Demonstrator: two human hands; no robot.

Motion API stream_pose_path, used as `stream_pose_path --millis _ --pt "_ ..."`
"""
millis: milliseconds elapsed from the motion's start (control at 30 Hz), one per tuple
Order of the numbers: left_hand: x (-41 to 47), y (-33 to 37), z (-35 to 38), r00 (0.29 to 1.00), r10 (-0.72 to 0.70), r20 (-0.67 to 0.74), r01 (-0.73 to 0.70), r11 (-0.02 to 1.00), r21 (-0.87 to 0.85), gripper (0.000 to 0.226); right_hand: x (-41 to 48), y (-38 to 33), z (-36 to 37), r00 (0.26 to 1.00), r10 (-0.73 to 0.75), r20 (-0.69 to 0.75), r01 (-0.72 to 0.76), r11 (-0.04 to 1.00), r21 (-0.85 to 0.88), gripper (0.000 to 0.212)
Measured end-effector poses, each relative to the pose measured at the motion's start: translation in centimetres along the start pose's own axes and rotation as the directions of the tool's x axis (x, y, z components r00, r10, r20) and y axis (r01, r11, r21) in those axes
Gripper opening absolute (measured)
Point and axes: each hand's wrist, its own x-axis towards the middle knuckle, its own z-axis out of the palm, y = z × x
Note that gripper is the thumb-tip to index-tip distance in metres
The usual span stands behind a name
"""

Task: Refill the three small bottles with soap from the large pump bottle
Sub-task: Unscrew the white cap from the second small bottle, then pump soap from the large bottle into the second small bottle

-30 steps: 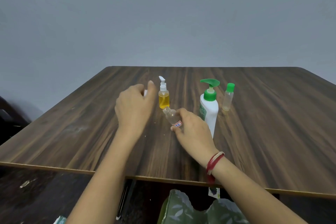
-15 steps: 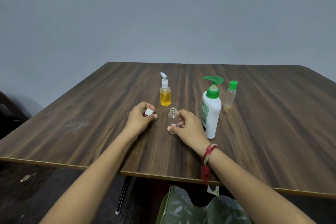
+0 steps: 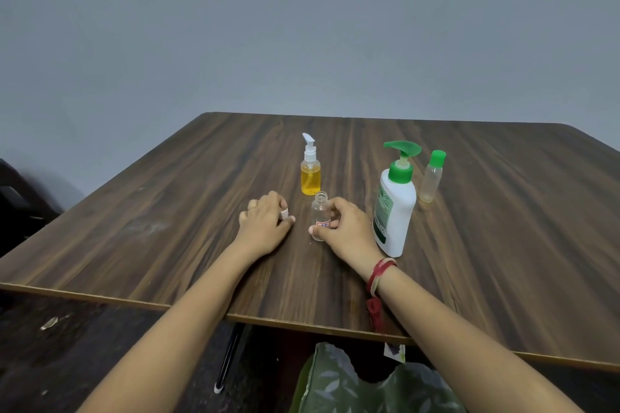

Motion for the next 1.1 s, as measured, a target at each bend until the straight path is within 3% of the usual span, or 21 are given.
stream_pose_path --millis 100,200,267,333,433,467,533,600,633,700,733,800,867,967,1100 --pt "-0.6 0.4 -0.4 0.997 0.013 -0.081 -0.020 0.996 -0.092 0.034 -0.1 -0.1 -0.1 1.000 0.000 -0.009 0.000 1.000 0.006 0.037" --pt "-1.7 1.6 -1.3 0.932 0.039 -0.360 -0.144 0.953 -0.267 0.045 -0.9 -0.6 -0.9 1.000 0.008 0.001 -0.008 1.000 -0.016 0.059" --pt "-2.6 2.8 -1.7 0.885 0.061 -0.461 -0.244 0.905 -0.348 0.054 -2.2 -1.2 -1.7 1.000 -0.010 -0.021 0.009 0.999 -0.032 0.072" --pt "-3.4 4.3 -1.6 0.910 0.116 -0.398 -0.282 0.877 -0.388 0.067 -3.9 -2.2 -2.8 0.993 -0.086 -0.086 0.083 0.996 -0.032 0.069" --pt "-3.4 5.8 -0.1 0.968 0.177 -0.179 -0.237 0.882 -0.407 0.089 -6.3 -4.9 -5.9 0.931 -0.283 -0.231 0.287 0.958 -0.016 0.037" --pt "-3.1 5.9 0.5 0.980 0.164 -0.115 -0.197 0.883 -0.427 0.087 -6.7 -6.0 -7.5 0.891 -0.335 -0.307 0.347 0.938 -0.016 0.027" --pt "-2.6 6.0 1.4 0.992 0.118 -0.049 -0.127 0.875 -0.468 0.060 -6.8 -7.6 -11.1 0.793 -0.385 -0.472 0.428 0.904 -0.017 0.019" --pt "-2.5 5.9 2.3 0.994 0.093 -0.064 -0.112 0.868 -0.484 0.040 -5.3 -8.0 -14.1 0.716 -0.359 -0.599 0.434 0.901 -0.021 0.015" --pt "-2.5 5.9 2.5 0.994 0.084 -0.068 -0.107 0.849 -0.518 0.038 -4.0 -7.7 -15.0 0.715 -0.311 -0.626 0.397 0.918 -0.003 0.013" --pt "-2.4 6.5 2.3 0.995 0.076 -0.059 -0.096 0.773 -0.627 0.040 -1.3 -6.6 -15.6 0.828 -0.118 -0.548 0.226 0.965 0.132 0.012" --pt "-2.3 7.2 1.8 0.996 0.079 -0.043 -0.087 0.712 -0.696 0.043 0.0 -6.0 -15.5 0.895 0.013 -0.446 0.094 0.972 0.217 0.023" --pt "-1.6 8.7 0.9 0.996 0.085 -0.005 -0.052 0.564 -0.824 0.048 1.5 -5.0 -14.8 0.942 0.202 -0.269 -0.119 0.949 0.293 0.046" --pt "-0.9 9.8 -0.2 0.994 0.103 -0.022 -0.068 0.474 -0.878 0.041 1.8 -5.1 -14.0 0.952 0.252 -0.173 -0.190 0.930 0.314 0.050" --pt "-0.3 11.1 -1.6 0.982 0.184 -0.041 -0.100 0.326 -0.940 0.023 2.1 -5.6 -13.5 0.957 0.248 -0.148 -0.196 0.934 0.298 0.037" --pt "0.1 12.5 -2.1 0.990 0.138 0.003 -0.044 0.334 -0.942 0.033 2.5 -6.7 -13.9 0.959 0.271 -0.081 -0.243 0.936 0.253 0.025"
